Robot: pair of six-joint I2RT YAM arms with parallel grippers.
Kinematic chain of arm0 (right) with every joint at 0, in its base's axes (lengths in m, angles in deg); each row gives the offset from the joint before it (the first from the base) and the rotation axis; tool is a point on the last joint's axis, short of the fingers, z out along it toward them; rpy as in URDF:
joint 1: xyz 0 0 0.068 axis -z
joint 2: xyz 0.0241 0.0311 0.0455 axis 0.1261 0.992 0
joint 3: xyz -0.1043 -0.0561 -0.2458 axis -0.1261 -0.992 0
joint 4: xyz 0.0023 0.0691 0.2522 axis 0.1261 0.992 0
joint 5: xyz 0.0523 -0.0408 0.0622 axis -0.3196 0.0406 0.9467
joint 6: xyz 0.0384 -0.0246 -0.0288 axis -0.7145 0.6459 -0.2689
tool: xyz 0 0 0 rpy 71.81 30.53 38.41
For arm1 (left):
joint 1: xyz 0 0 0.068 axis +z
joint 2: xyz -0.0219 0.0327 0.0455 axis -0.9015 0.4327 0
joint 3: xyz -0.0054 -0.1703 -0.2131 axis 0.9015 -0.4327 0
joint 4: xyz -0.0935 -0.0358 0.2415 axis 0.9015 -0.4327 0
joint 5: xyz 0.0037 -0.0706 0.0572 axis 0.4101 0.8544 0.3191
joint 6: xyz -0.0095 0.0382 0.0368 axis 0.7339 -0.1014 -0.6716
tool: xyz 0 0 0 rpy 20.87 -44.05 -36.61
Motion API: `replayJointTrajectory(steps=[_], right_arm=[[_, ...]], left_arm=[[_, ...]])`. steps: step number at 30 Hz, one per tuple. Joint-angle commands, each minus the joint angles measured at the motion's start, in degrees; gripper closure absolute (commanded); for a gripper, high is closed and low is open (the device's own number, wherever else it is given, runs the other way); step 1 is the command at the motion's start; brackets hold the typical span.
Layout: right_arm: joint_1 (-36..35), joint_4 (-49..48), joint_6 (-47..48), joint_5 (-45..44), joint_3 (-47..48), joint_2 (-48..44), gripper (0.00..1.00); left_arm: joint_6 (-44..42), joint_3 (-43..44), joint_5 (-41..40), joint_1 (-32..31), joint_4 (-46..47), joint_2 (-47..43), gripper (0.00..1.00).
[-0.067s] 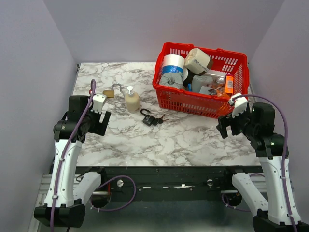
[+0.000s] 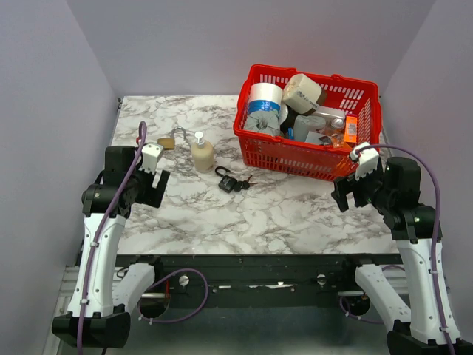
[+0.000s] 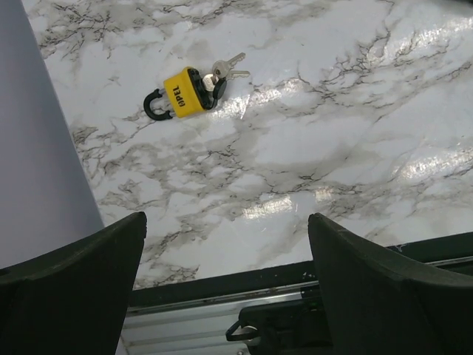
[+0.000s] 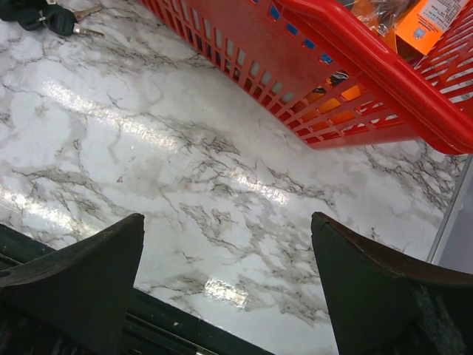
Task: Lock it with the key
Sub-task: Pick up the lock from the center of the board.
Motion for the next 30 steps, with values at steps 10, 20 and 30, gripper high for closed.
replayJointTrajectory(steps=[10, 20, 30], right_arm=[[0.29, 5.20, 6.69, 11.60, 3.89, -0.44, 0.00], [0.28, 10.48, 7.74, 13.88, 6.09, 5.01, 0.00], [0.29, 12.77, 7.57, 18.81, 10.49, 10.55, 0.00]], left_arm=[[-24.99, 3.41, 6.52, 0.68, -1.43, 9.95, 0.01], [-52.33, 2.53, 24.00, 16.83, 3.22, 16.90, 0.01], [-82.83, 10.01, 33.15, 24.94, -5.48, 35.01, 0.01]])
